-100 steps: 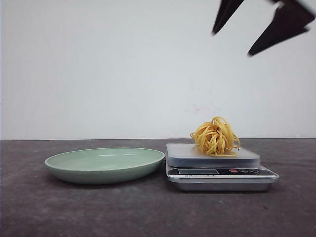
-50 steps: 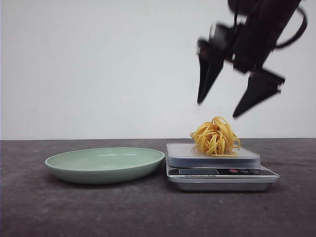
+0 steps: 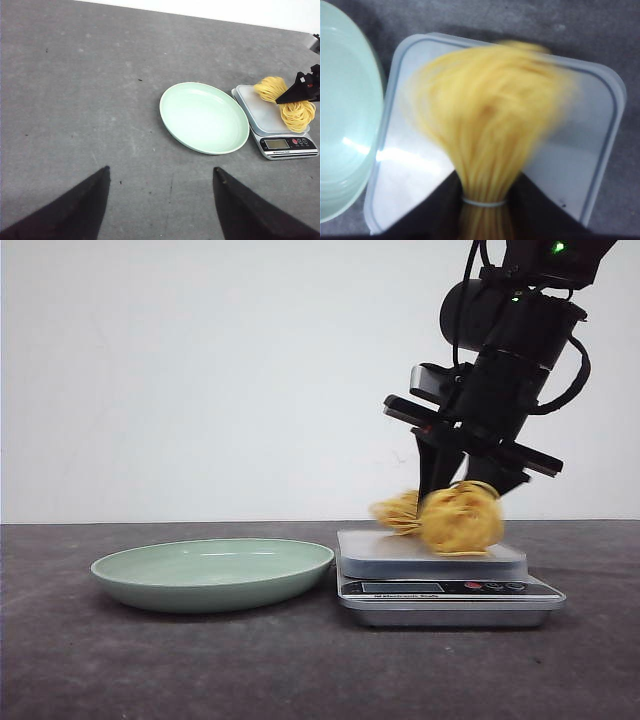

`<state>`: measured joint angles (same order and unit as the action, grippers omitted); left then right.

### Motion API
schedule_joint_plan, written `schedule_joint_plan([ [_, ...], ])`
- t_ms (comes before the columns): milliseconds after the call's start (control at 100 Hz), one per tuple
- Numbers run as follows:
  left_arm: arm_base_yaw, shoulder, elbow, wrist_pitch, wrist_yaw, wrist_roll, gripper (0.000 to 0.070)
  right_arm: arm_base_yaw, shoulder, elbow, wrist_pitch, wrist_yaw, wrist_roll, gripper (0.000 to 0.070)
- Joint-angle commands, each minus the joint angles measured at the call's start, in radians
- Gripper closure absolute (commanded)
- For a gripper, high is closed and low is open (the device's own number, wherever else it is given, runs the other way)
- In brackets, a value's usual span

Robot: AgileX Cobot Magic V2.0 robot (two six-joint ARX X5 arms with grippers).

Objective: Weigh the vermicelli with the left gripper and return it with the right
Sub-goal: 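Lower the right gripper onto the vermicelli on the scale and grasp, then lift the vermicelli with the right gripper and carry it toward the plate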

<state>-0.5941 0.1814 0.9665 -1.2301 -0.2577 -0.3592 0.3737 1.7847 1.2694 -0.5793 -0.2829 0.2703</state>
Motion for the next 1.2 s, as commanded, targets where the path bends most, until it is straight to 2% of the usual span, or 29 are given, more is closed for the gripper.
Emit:
schedule_joint_plan([
  [0,-0.008,0.000,0.008,0.010,-0.001,-0.002,0.0319,0.010,0.015,0.022,0.015,0.004,0.009,0.0694],
  [290,-0.008,0.000,0.008,0.010,0.000,-0.002,0.0319,0.026,-0.024,0.061,0.016,-0.016,0.010,0.0694],
  [580,-0.008,0.000,0.008,0.013,0.000,-0.001,0.0319,0.160,-0.055,0.232,0.007,-0.113,0.018,0.0694],
  [940,-0.008,0.000,0.008,0.010,0.000,-0.001,0.0319,0.374,-0.040,0.298,0.137,-0.044,0.063,0.0694],
  [1050,-0.008,0.000,0.008,0.010,0.000,-0.001,0.0319,0.399,-0.010,0.298,0.143,0.005,0.061,0.0694],
  [1190,-0.008,0.000,0.008,0.010,0.000,-0.002,0.0319,0.397,0.050,0.298,0.150,0.013,0.060,0.0694],
])
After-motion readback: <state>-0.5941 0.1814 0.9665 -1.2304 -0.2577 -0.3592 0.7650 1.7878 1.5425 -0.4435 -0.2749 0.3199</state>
